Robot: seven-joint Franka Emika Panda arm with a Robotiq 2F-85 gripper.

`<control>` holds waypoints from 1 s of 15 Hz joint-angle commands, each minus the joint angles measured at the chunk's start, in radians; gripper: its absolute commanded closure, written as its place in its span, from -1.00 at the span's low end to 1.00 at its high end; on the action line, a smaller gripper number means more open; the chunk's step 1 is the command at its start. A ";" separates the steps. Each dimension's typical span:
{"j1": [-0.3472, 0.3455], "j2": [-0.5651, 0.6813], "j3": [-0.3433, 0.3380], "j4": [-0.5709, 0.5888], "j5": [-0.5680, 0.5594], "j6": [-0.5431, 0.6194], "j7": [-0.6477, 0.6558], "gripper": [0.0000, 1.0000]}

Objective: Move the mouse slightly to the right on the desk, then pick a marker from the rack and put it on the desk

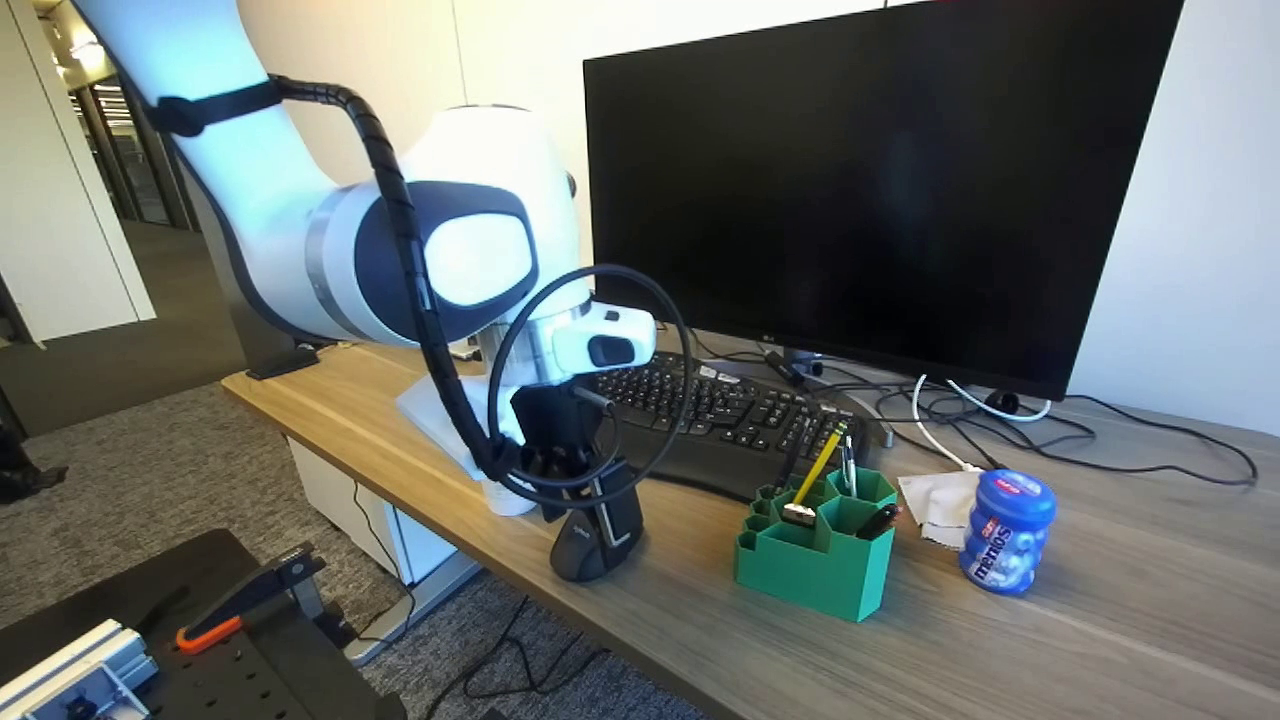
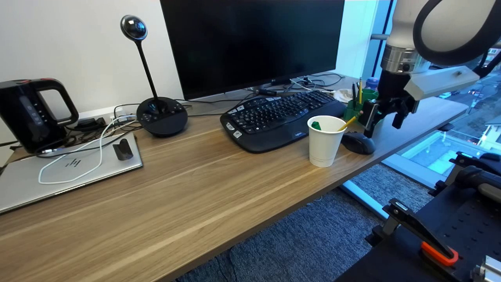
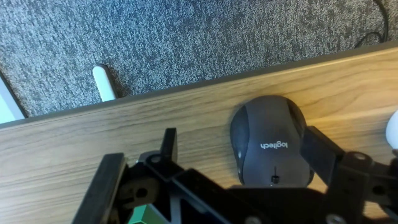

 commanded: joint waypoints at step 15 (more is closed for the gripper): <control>0.028 0.108 -0.003 0.084 0.111 0.070 0.026 -1.00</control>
